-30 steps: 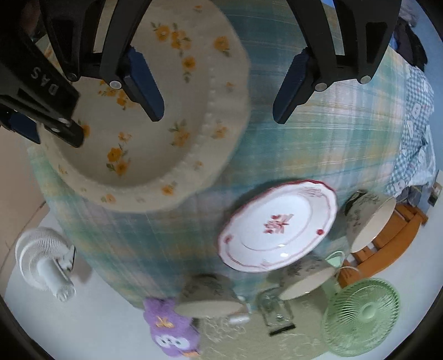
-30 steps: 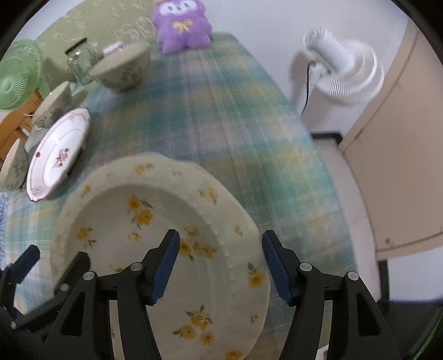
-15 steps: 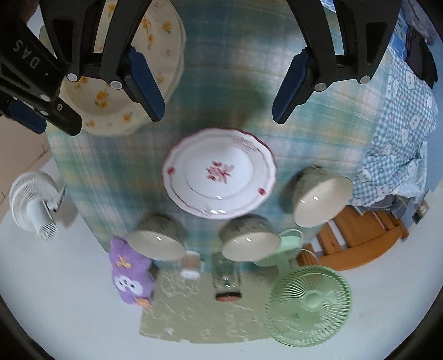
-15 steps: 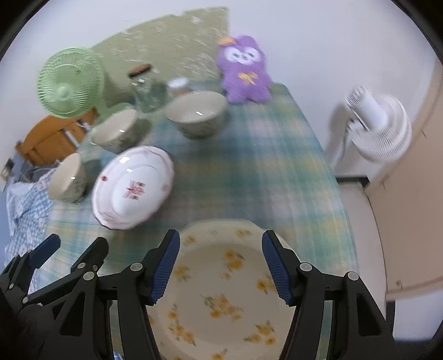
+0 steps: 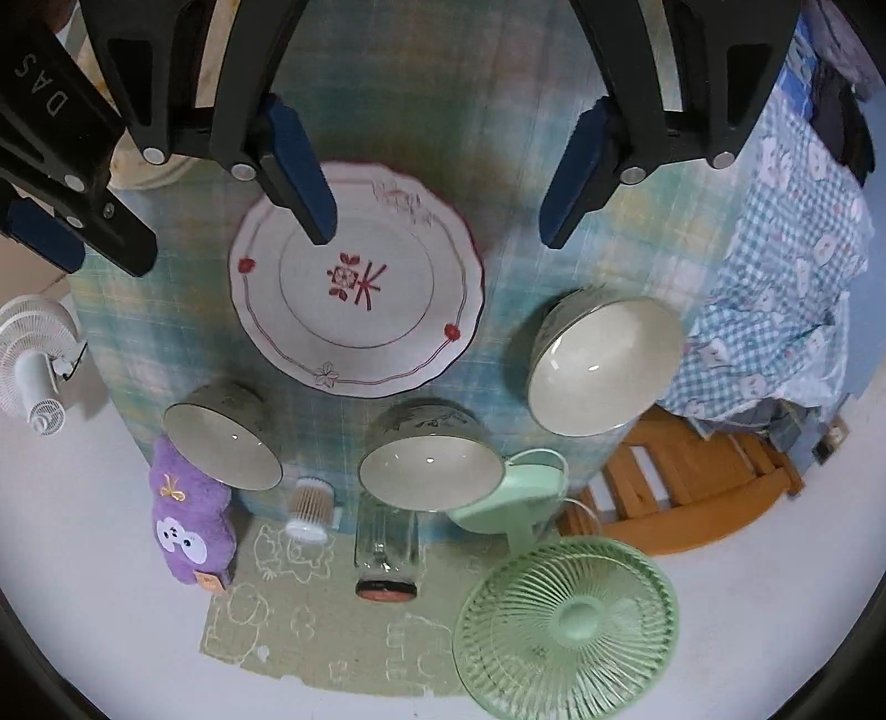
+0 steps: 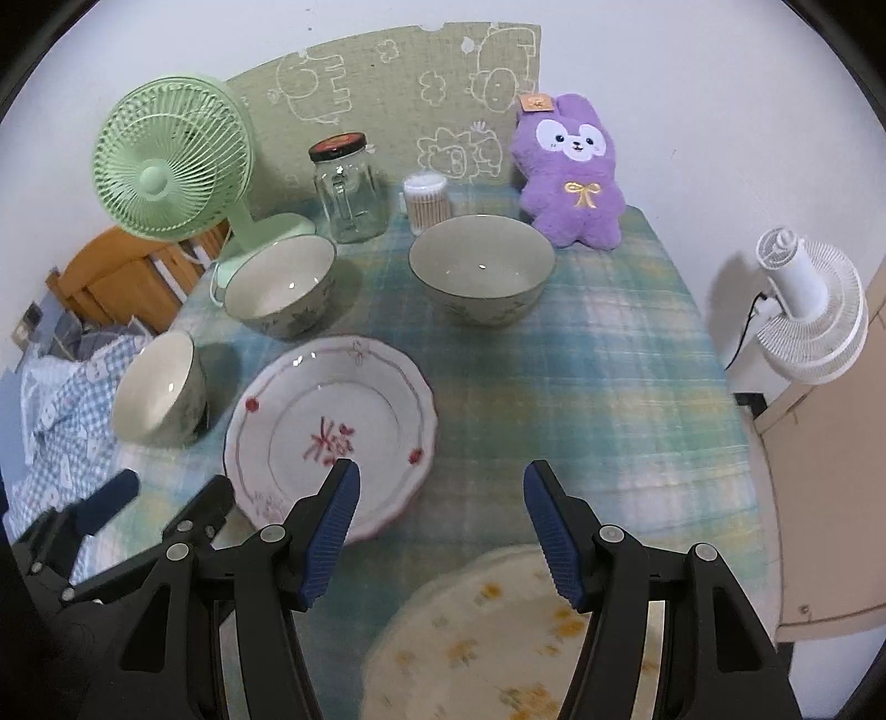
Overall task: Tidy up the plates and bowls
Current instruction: 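Close both tools on the rim of the red-rimmed white plate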
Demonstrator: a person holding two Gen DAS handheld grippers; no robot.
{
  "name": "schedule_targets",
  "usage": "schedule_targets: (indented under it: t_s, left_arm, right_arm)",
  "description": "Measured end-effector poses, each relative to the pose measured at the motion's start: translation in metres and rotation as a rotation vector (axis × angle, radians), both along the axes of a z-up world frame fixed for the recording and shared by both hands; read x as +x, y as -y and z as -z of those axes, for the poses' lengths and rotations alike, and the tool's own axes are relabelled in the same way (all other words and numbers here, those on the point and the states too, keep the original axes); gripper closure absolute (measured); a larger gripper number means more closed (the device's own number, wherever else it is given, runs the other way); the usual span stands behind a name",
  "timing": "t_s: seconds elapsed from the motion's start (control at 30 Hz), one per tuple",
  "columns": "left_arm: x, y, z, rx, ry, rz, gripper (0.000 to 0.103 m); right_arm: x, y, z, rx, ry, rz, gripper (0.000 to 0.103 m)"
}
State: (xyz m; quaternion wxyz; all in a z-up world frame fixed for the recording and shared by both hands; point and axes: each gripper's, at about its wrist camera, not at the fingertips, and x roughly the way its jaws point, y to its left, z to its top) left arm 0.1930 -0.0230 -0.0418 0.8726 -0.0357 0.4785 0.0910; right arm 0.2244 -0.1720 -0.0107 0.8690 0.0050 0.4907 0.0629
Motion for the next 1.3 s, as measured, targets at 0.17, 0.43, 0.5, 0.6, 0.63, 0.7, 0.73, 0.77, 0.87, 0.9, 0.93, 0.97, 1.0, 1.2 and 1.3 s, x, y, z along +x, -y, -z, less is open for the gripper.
schedule_targets:
  t_s: [0.17,0.43,0.5,0.6,0.63,0.7,0.73,0.77,0.87,0.9,0.93,0.97,1.0,1.2,1.3]
  left_arm:
    - [0.025,-0.011,0.018,0.003,-0.014,0.036,0.03]
    - [0.055,-0.024,0.047,0.0,-0.054,0.043,0.039]
    - [0.061,-0.025,0.056,-0.002,-0.071,0.048,0.041]
    - [0.067,-0.026,0.066,0.003,-0.094,0.052,0.043]
    - [0.068,-0.025,0.069,0.014,-0.096,0.058,0.043]
    - [0.07,-0.024,0.074,0.015,-0.102,0.069,0.045]
    - [0.072,-0.024,0.076,0.008,-0.109,0.07,0.048]
    - [0.074,-0.024,0.079,-0.001,-0.118,0.069,0.049]
    - [0.078,-0.027,0.082,-0.019,-0.117,0.059,0.052]
    - [0.08,-0.027,0.081,-0.019,-0.117,0.057,0.053]
    - [0.081,-0.026,0.081,-0.02,-0.118,0.058,0.054]
    - [0.082,-0.026,0.081,-0.014,-0.117,0.057,0.054]
    - [0.083,-0.025,0.081,-0.012,-0.117,0.056,0.054]
    - [0.085,-0.026,0.081,-0.01,-0.12,0.069,0.057]
    - [0.085,-0.026,0.082,-0.01,-0.128,0.074,0.058]
  right_arm:
    - [0.023,-0.016,0.018,-0.022,-0.001,0.036,0.038]
    - [0.051,-0.031,0.053,-0.048,-0.037,0.062,0.038]
    - [0.058,-0.033,0.062,-0.056,-0.05,0.065,0.038]
    - [0.065,-0.036,0.074,-0.078,-0.071,0.074,0.039]
    - [0.068,-0.037,0.079,-0.093,-0.08,0.081,0.041]
    - [0.071,-0.039,0.087,-0.104,-0.099,0.084,0.045]
    - [0.072,-0.039,0.091,-0.108,-0.108,0.085,0.045]
    - [0.074,-0.038,0.094,-0.109,-0.116,0.087,0.045]
    - [0.078,-0.038,0.1,-0.115,-0.127,0.088,0.045]
    - [0.079,-0.038,0.102,-0.114,-0.13,0.087,0.05]
    - [0.08,-0.038,0.104,-0.113,-0.134,0.083,0.053]
    - [0.081,-0.039,0.105,-0.111,-0.14,0.078,0.059]
    - [0.082,-0.04,0.107,-0.109,-0.146,0.071,0.062]
    - [0.084,-0.043,0.109,-0.118,-0.155,0.065,0.064]
    - [0.083,-0.043,0.108,-0.121,-0.166,0.075,0.064]
